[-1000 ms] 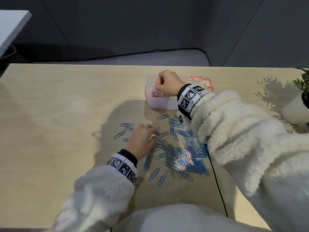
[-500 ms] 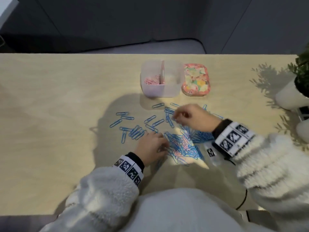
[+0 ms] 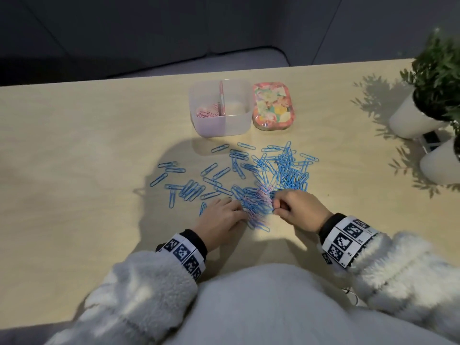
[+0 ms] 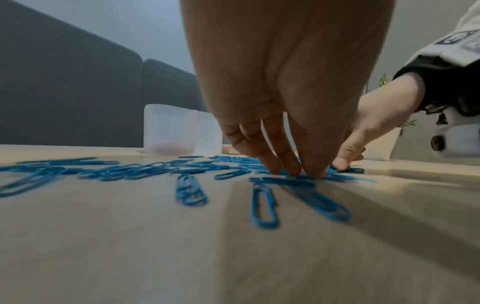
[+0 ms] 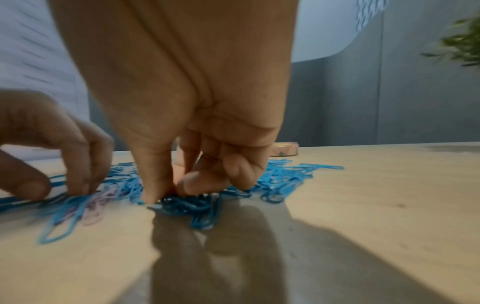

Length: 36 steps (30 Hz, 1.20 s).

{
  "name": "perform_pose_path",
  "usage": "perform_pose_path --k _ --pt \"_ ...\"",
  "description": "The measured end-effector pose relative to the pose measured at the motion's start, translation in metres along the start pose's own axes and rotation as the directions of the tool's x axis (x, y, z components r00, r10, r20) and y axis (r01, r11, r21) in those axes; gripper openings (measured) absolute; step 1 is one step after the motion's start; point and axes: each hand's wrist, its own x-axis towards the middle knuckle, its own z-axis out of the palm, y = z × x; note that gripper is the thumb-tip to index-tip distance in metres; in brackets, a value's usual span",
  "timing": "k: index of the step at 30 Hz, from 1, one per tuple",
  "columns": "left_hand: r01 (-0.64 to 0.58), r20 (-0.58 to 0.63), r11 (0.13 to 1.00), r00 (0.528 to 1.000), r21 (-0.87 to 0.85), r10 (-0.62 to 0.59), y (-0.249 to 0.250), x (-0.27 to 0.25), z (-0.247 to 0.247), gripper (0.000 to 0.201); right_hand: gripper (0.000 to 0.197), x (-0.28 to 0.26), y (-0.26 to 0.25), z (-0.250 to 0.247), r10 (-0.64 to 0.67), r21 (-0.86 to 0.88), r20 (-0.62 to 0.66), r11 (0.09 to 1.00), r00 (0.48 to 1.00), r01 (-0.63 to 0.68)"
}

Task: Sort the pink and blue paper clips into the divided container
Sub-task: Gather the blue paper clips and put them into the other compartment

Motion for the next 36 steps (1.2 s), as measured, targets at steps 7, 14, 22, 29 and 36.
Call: perform_pose_path --k 7,14,22,29,36 --pt "0.018 0.014 1.0 1.0 -0.015 -0.018 -0.007 -0.007 0.002 0.024 0.009 -0.013 -0.015 0.007 -0.038 0.03 -0.069 0.999 0.997 0.041" --pt "-0.021 0.033 0.999 0.999 0.03 0.02 0.009 0.023 -0.003 0.02 0.011 -0.012 -0.024 0.022 -0.021 0.014 0.059 1.0 0.998 0.021" --pt "-0.035 -0.047 0.998 0.998 -0.051 0.032 0.002 0.011 0.007 0.021 0.029 -0.024 0.008 0.009 0.041 0.114 0.013 0.993 0.999 -0.042" --pt "0.1 -0.074 0.964 0.99 -0.246 -0.121 -0.004 0.002 -0.002 0.017 0.015 -0.019 -0.026 0.024 0.0 0.006 -0.026 1.0 1.0 0.0" --pt "0.227 0.038 0.895 0.972 -0.385 -0.23 0.006 0.008 -0.011 0.016 0.004 -0.016 -0.036 0.026 0.029 -0.017 0.079 0.999 0.996 -0.028"
